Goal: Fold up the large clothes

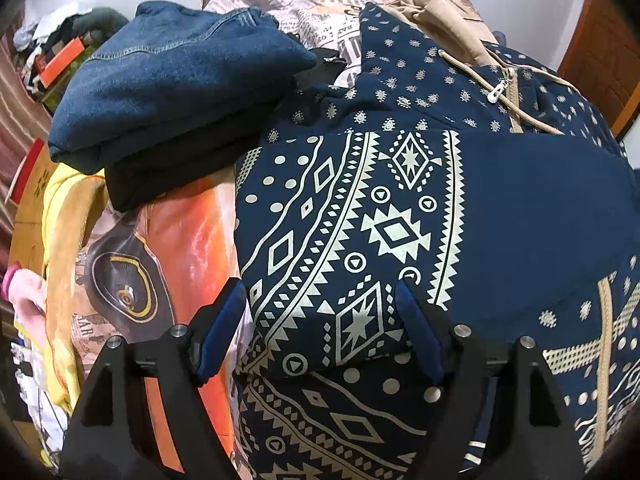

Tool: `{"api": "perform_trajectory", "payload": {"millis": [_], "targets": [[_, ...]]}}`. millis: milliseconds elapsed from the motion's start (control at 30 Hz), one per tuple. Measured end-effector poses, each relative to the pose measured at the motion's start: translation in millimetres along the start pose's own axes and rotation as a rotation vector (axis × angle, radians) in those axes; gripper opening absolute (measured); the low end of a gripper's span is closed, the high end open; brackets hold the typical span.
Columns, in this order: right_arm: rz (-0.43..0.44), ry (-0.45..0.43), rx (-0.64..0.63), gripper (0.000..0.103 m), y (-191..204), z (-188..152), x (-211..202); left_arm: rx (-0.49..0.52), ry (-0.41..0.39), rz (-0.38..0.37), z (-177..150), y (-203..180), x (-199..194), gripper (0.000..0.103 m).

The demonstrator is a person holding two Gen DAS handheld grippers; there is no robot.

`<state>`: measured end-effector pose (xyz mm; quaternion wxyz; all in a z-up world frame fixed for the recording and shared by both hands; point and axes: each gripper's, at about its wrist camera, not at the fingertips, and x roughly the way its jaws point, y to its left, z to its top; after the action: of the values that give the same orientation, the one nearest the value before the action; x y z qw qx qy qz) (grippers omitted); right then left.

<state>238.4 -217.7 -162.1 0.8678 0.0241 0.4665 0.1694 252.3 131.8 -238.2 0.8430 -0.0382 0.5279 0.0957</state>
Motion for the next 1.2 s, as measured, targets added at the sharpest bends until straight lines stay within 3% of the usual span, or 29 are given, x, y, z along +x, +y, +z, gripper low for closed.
{"api": "perform_trajectory", "payload": {"millis": [100,400,533,700,933,1100,1200], "targets": [[0.005,-0.010,0.040,0.015,-10.1,0.2,-9.9,0.006,-0.010,-0.001,7.7,-3.7,-6.6,0.076],[-0.011,-0.066,0.192,0.029,-56.0,10.7,-40.3,0.069,-0.154,-0.037,41.8,-37.8,-50.6,0.076],[-0.034,-0.083,0.259,0.050,-78.7,10.9,-43.5,0.071,-0.209,-0.085,54.2,-55.1,-67.9,0.076],[0.003,-0.041,0.361,0.051,-106.9,4.7,-28.3,0.097,-0.231,-0.123,61.1,-76.3,-71.7,0.076],[0.130,0.081,0.550,0.051,-142.2,-14.4,16.3,0.136,-0.191,-0.134,59.2,-98.3,-51.1,0.076],[0.175,0.064,0.637,0.051,-156.6,-13.5,29.7,0.126,-0.155,-0.140,57.5,-99.6,-35.9,0.076],[0.152,0.063,0.667,0.051,-164.4,-5.8,39.7,0.115,-0.142,-0.139,57.1,-97.2,-29.8,0.076]]}}
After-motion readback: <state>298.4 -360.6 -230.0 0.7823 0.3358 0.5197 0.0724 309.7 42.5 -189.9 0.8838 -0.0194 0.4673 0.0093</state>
